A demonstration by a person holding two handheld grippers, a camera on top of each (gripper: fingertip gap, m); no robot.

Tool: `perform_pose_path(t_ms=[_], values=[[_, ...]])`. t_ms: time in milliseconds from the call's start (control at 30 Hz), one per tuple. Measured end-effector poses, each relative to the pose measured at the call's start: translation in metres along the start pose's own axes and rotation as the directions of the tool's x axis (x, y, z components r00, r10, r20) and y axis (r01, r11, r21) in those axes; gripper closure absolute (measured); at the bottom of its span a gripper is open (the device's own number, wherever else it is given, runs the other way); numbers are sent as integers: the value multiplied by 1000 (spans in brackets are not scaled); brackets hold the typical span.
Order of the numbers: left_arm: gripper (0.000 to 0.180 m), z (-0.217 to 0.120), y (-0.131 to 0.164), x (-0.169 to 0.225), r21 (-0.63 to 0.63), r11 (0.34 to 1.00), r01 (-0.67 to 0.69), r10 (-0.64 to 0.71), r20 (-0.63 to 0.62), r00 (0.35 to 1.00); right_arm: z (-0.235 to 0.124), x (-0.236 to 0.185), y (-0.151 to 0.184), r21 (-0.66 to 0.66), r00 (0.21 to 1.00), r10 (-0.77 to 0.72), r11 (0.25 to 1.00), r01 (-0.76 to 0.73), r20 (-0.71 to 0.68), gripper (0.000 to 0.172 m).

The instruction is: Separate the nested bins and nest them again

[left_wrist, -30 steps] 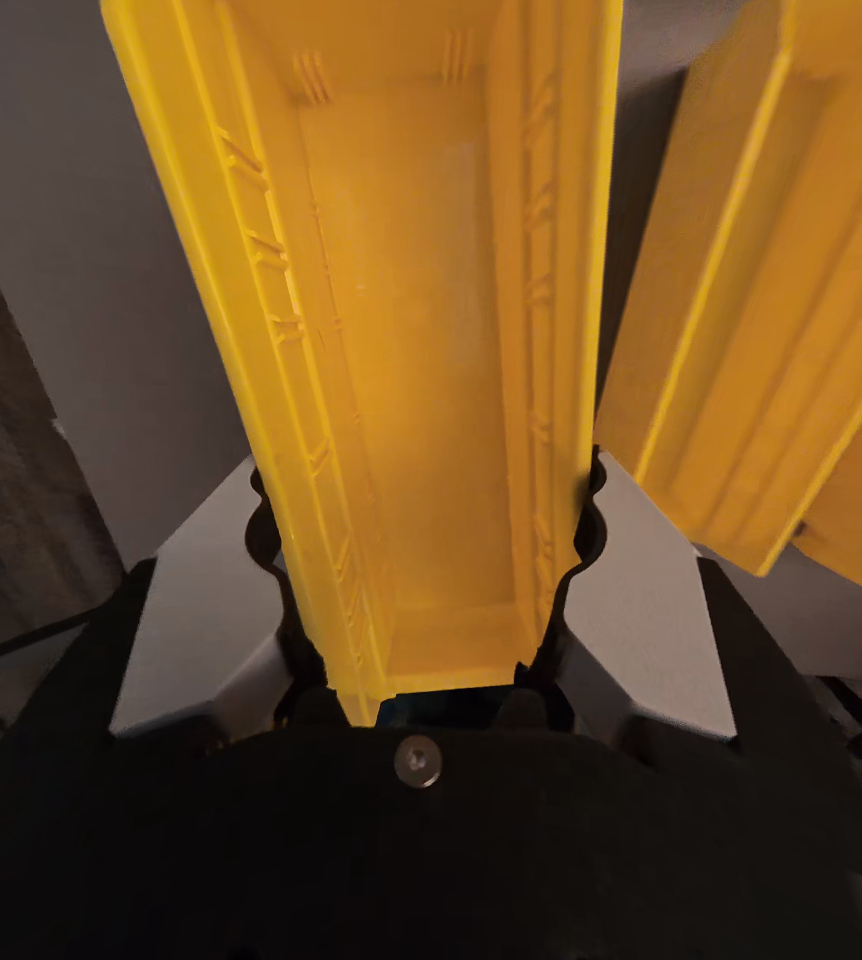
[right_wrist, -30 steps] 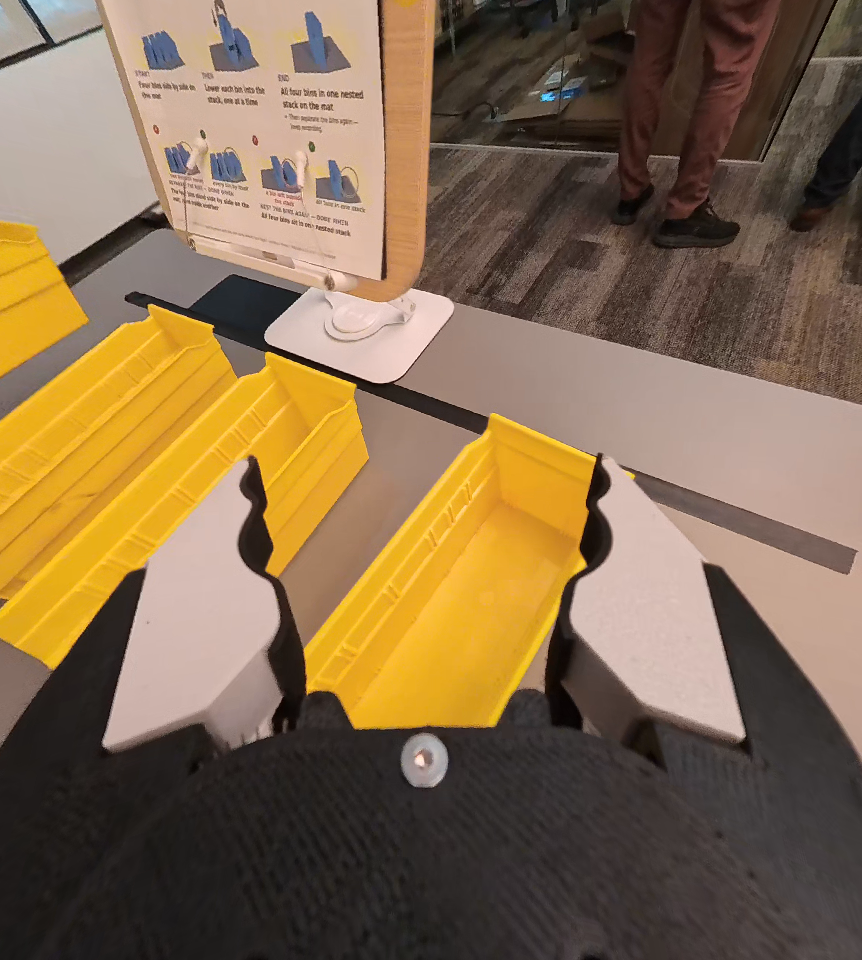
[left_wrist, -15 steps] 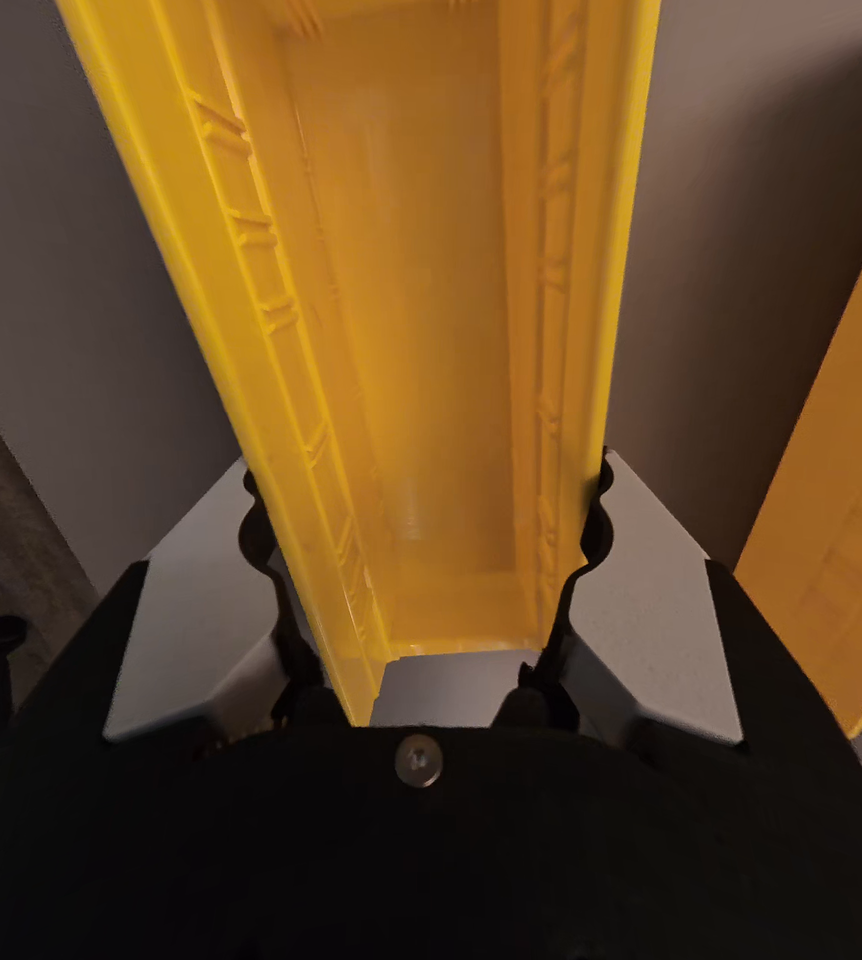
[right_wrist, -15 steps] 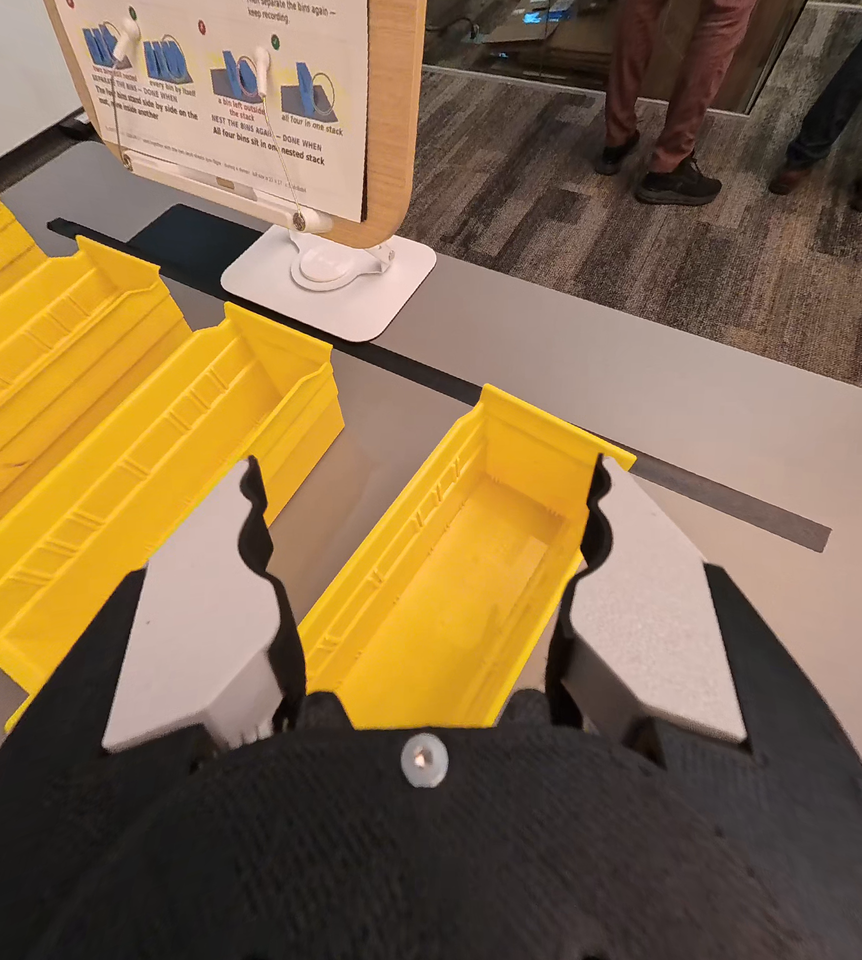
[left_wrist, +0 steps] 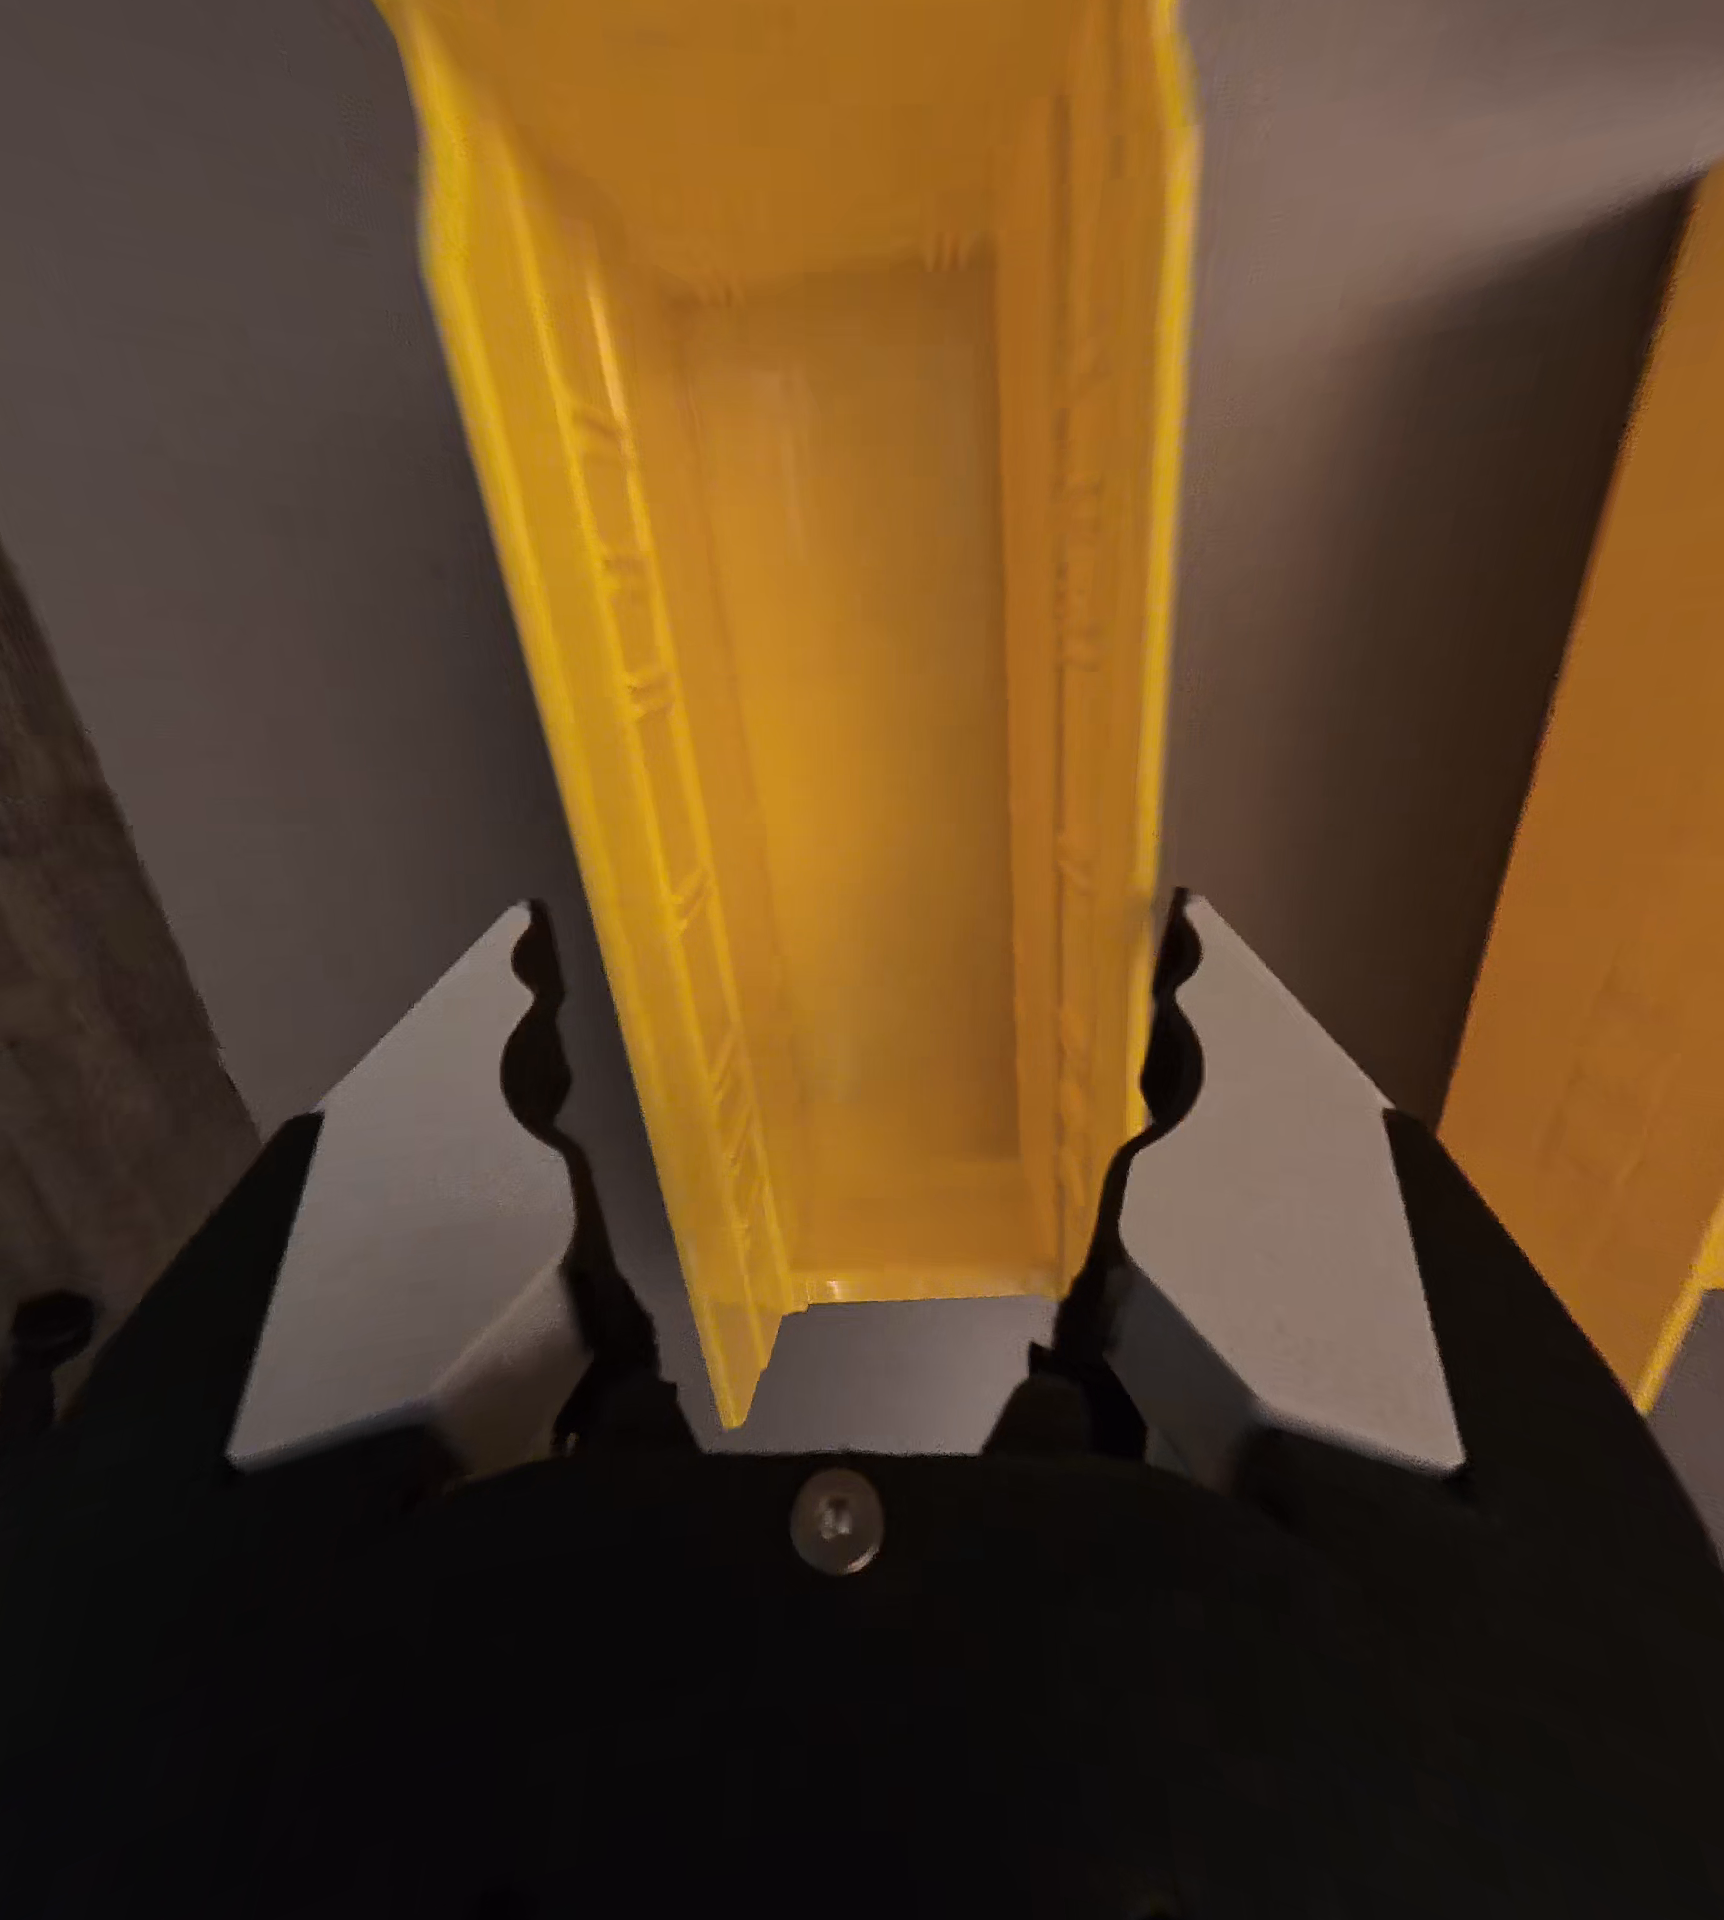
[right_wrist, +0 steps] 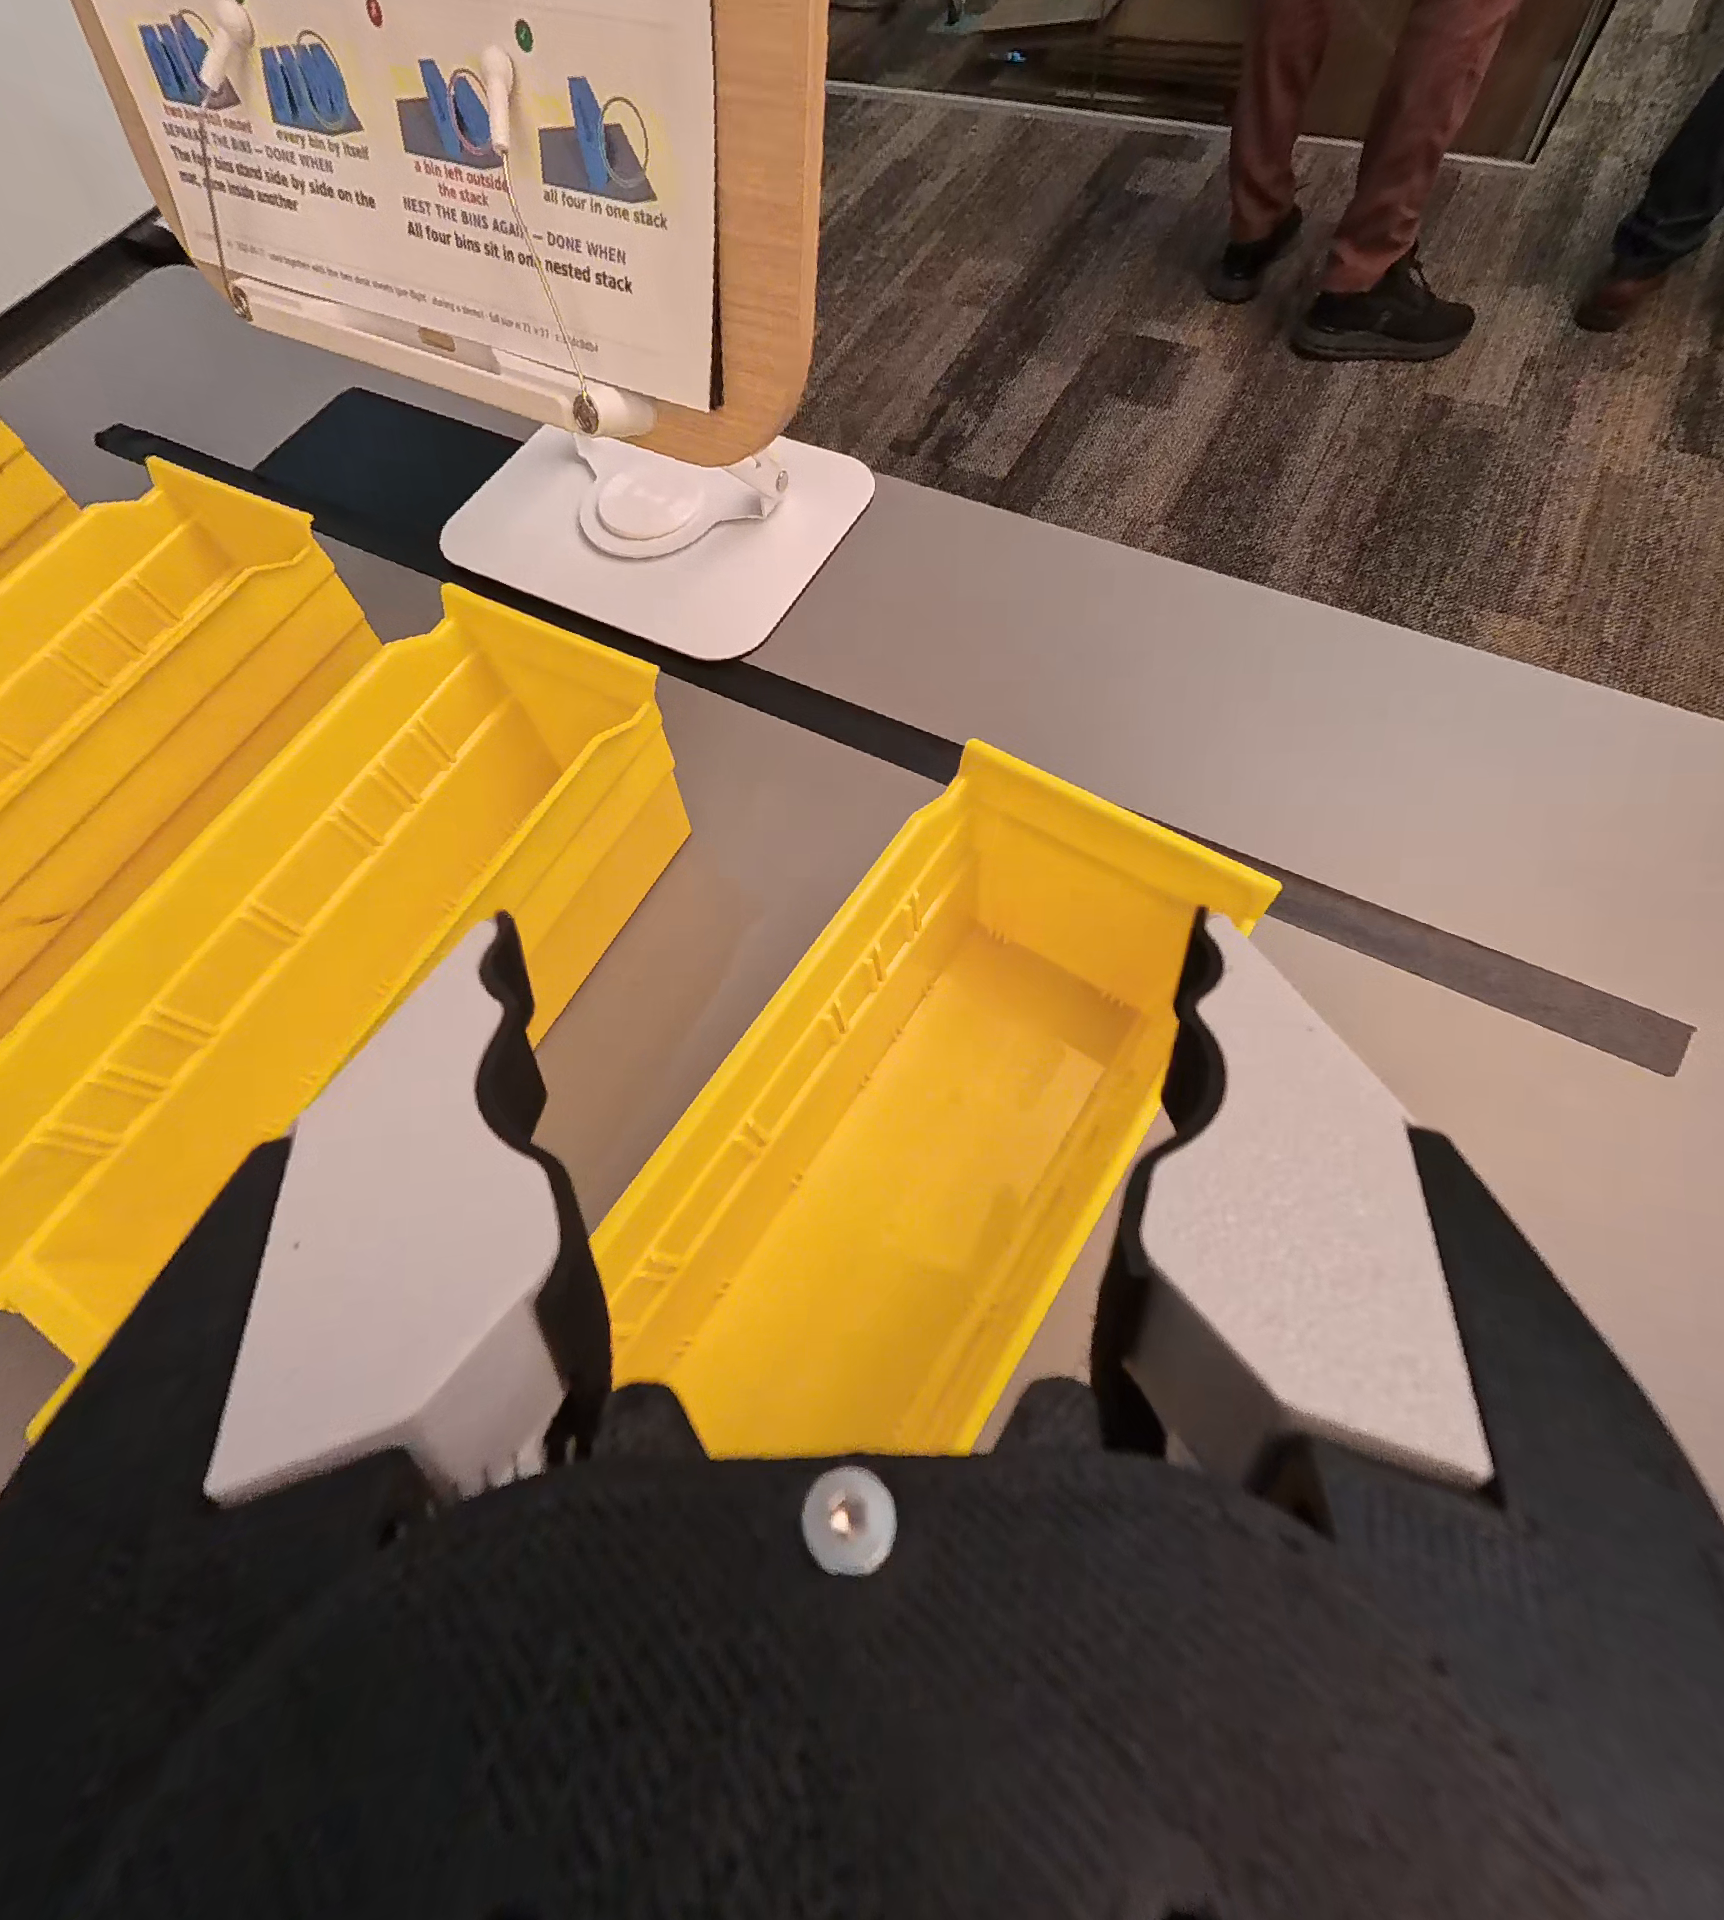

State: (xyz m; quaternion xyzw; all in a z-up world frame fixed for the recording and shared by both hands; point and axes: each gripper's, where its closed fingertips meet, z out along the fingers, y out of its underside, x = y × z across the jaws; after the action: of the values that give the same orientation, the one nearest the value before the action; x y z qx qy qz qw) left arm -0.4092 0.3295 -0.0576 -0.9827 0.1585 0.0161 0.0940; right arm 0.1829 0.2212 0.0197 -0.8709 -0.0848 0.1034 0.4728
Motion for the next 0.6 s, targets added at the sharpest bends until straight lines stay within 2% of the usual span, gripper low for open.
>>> perform_pose_path(t_ms=[67, 133, 200, 300, 367, 400, 467, 600], values=[[76, -36, -24, 4, 152, 988, -22, 22, -2, 1000, 0, 2, 1, -4, 1000, -1, 1000, 1, -7, 48], [96, -83, -54, 24, 389, 920, -48, 73, -50, 996, -2, 3, 0, 0, 1000, -3, 1000, 3, -13, 48], [98, -137, -78, 51, 657, 753, -29, 130, -105, 986, -4, 4, -1, 0, 1000, -6, 1000, 6, -28, 48], [92, -203, -87, 83, 915, 404, -7, 208, -84, 975, -11, 8, -2, 7, 998, 20, 1000, -20, -55, 48], [102, -233, -85, 101, 985, 166, 41, 228, -79, 970, -20, 2, -8, 39, 998, 37, 999, -35, -47, 48], [105, -242, -84, 112, 992, 93, 86, 245, -107, 964, -25, -2, -12, 58, 998, 40, 998, -37, -48, 48], [91, -260, -83, 136, 984, 13, 176, 310, -171, 935, -38, -10, -14, 80, 997, 40, 996, -34, -68, 48], [93, -313, -58, 173, 950, -189, 250, 403, -157, 902, -67, -46, -18, 133, 997, 65, 989, -59, -43, 42]])
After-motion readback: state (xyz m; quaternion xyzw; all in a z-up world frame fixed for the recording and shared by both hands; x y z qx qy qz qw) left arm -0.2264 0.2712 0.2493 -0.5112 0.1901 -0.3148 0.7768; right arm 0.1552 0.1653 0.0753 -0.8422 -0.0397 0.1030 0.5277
